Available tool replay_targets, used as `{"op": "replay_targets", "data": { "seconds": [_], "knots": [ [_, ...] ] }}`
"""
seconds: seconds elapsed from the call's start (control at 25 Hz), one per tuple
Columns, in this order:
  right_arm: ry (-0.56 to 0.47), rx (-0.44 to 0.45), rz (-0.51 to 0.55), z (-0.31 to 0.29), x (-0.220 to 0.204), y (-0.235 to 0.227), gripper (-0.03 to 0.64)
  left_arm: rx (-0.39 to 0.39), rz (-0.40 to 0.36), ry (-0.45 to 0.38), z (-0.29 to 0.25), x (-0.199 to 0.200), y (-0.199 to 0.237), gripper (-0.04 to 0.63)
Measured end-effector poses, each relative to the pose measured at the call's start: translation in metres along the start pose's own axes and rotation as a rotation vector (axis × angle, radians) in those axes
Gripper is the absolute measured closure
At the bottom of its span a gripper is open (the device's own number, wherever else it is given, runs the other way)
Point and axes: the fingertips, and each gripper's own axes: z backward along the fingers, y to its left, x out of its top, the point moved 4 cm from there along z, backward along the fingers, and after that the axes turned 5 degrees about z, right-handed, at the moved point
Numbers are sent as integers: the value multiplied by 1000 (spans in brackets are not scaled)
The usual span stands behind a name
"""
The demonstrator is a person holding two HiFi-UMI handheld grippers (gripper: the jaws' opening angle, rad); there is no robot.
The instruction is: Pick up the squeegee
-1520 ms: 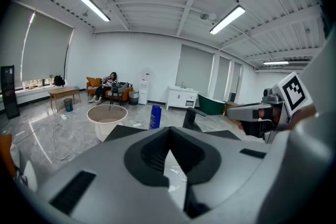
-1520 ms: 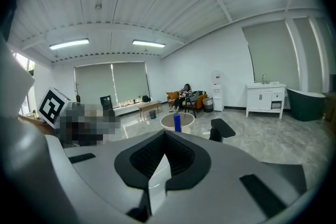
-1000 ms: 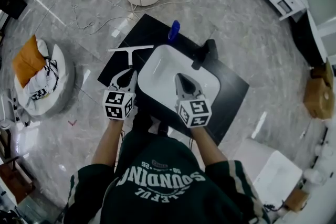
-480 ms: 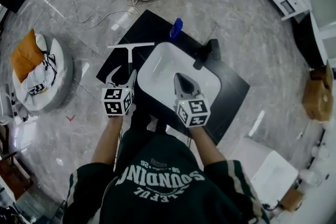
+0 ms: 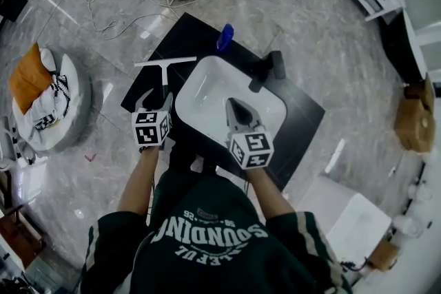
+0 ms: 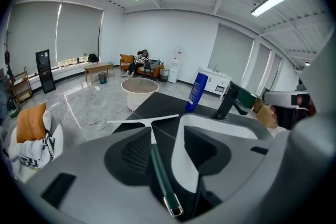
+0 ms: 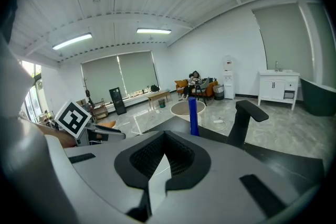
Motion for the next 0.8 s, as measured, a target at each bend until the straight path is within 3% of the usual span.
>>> {"op": "replay_targets", "data": {
  "seconds": [0.8],
  "knots": [
    [64, -130, -73, 7, -19, -24, 617, 65, 61, 292, -90, -27, 39, 420]
  ]
}}
